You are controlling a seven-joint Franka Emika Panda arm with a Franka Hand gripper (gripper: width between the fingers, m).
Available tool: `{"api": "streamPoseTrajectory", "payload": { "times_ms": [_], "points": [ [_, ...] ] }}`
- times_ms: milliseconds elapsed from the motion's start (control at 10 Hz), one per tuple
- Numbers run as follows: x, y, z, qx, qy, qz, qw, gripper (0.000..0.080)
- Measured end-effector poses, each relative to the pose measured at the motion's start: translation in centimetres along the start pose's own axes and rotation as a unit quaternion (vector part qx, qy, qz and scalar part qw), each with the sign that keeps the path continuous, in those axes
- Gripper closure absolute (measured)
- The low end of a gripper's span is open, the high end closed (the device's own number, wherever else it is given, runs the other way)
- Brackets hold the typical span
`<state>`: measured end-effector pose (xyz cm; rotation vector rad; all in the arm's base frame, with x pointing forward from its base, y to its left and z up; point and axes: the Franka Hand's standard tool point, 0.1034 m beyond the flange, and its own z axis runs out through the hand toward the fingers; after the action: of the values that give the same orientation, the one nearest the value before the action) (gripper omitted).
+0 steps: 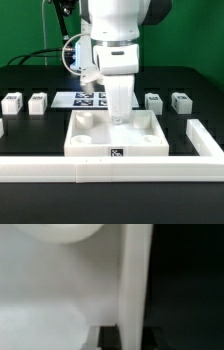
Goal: Assemble square table
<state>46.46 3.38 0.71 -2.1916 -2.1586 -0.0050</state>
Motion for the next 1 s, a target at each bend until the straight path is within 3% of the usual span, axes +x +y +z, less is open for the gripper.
{"api": "streamPoseTrajectory", "payload": {
  "times_ms": [500, 1000],
  "points": [
    [4.0, 1.7, 0.1, -0.006, 0.006, 0.002, 1.0, 0.0741],
    [4.3, 2.8, 0.1, -0.005, 0.007, 0.009, 1.0, 0.0741]
  ]
}}
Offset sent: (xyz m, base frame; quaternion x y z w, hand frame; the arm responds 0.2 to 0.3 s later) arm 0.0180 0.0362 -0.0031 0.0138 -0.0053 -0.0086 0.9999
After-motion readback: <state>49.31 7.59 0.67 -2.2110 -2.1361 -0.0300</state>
